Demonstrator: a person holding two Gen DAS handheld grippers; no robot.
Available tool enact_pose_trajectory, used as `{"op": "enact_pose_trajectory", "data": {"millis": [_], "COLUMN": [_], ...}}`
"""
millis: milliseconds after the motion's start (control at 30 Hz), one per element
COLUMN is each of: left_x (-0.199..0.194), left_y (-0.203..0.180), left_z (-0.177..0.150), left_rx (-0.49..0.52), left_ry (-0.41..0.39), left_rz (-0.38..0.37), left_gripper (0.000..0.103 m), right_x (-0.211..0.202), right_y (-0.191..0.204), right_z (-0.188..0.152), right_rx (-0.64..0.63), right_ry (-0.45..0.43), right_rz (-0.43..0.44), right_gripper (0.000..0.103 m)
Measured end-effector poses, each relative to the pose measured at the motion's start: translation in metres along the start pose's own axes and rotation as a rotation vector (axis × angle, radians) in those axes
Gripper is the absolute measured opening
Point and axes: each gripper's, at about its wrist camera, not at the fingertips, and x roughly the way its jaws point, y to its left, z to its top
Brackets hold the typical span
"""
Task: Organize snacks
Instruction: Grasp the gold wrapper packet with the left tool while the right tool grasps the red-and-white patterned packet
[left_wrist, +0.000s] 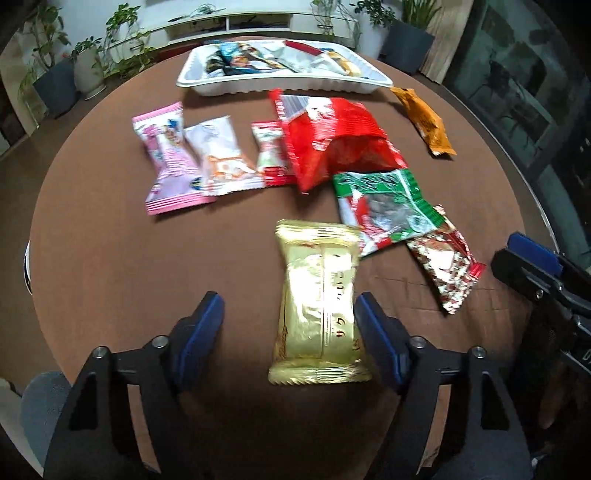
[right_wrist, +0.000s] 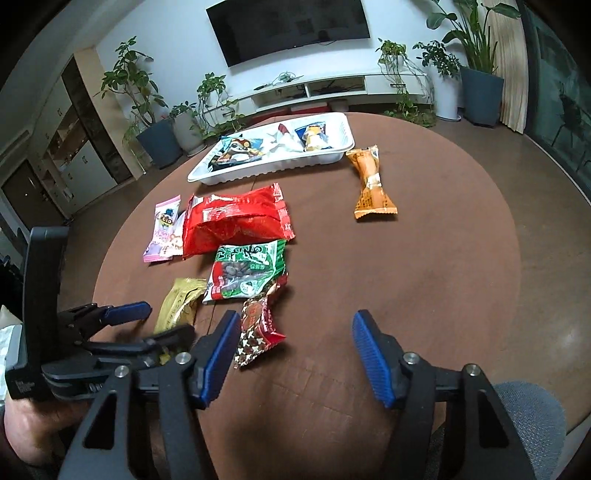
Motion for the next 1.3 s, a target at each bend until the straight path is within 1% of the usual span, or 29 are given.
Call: {"op": "enact_pose_trajectory", "data": {"millis": [100,233,300,367,433,633,933,967,1067,1133,1267,1300], "left_x": [0.000,0.005,0.005,0.004,0.002,0.001,-0.004,-0.005,-0.007,-0.007,-0.006,-0.006], "left_y": [0.004,0.000,-0.001,0.001,0.007,0.014,0.021,0.022,0.023,0.023,0.022,0.022], "left_z": [0.003,0.006,0.005,0.006,0.008,0.007,0.002,0.001,-0.002,-0.003,-0.004,-0.005], "left_rx": [0.005,0.054,0.079,0.091,0.092,0.096,0.091,0.088,0.083,0.083,0.082,0.082], "left_ry": [-0.003,-0.007,-0.022,-0.030,-0.030,-0.039,-0.059,-0.061,-0.065,-0.064,-0.064,-0.065], "left_rz": [0.010,0.016,0.011,0.014,-0.001,-0.052,-0.089,-0.090,-0.092,-0.093,-0.096,-0.096], "left_gripper": [0.072,0.072,0.063,0.041,0.031,0.029,0.029,0.029,0.029,0.029,0.029,0.029], "right_x": [0.003,0.007,0.010,0.014,0.018,0.030,0.049,0.051,0.054,0.055,0.056,0.056], "right_y": [0.003,0.012,0.015,0.019,0.022,0.036,0.042,0.042,0.046,0.049,0.052,0.052], "right_z": [-0.003,-0.005,-0.005,-0.005,-0.004,0.001,0.001,0.001,0.001,0.001,0.002,0.002], "right_rx": [-0.007,-0.026,-0.035,-0.044,-0.049,-0.086,-0.117,-0.119,-0.140,-0.154,-0.179,-0.181], "right_ry": [0.012,0.029,0.034,0.041,0.045,0.056,0.117,0.125,0.132,0.137,0.142,0.144], "right_rz": [0.002,0.010,0.007,0.006,0.004,0.008,-0.056,-0.061,-0.080,-0.095,-0.128,-0.129], "right_gripper": [0.066,0.066,0.066,0.066,0.066,0.066,0.065,0.062,0.060,0.056,0.041,0.041]}}
